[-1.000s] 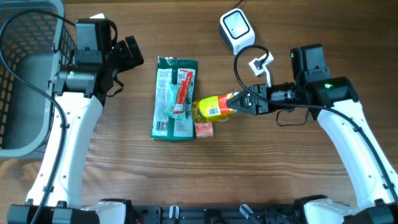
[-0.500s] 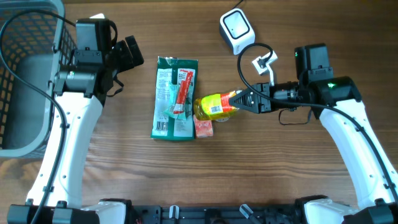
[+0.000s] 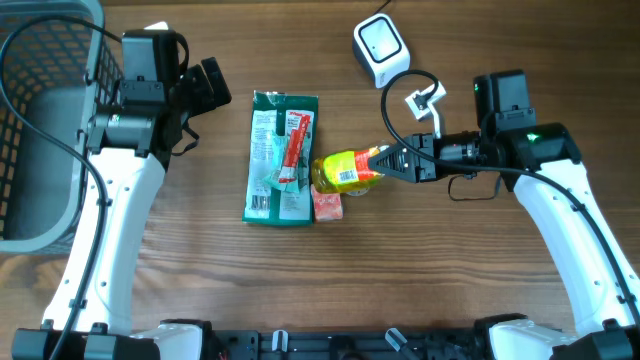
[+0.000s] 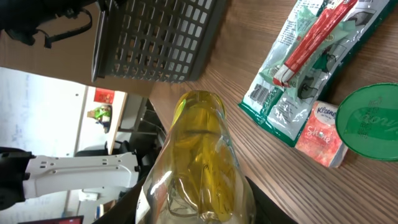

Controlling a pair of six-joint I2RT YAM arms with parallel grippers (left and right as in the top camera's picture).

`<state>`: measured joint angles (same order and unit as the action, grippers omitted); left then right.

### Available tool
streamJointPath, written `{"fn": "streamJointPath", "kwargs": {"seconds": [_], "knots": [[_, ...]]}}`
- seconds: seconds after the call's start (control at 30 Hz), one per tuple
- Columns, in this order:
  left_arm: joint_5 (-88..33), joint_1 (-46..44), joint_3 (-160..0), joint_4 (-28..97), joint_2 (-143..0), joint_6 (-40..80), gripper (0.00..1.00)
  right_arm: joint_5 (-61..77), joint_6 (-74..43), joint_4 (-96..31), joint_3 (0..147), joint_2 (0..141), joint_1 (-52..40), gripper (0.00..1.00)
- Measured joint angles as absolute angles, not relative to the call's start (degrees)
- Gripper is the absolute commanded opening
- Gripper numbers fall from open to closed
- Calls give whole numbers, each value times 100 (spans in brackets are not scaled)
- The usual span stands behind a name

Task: Scan the item barcode
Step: 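Lift the yellow bottle and tilt it sideways with the right gripper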

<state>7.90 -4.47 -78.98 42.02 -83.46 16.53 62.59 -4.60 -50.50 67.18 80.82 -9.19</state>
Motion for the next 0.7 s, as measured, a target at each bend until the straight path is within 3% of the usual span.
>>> {"fn": "streamJointPath", "kwargs": {"seconds": [0.33,0.7], "knots": [[790,-447,-7898,4200,-8346,1653,100,6643,-362,-5266,6718,8082,-919,9],[790,-447,-7898,4202,-8346,1653,100,7244,928,-6519,6705,8082,-917,9]]}}
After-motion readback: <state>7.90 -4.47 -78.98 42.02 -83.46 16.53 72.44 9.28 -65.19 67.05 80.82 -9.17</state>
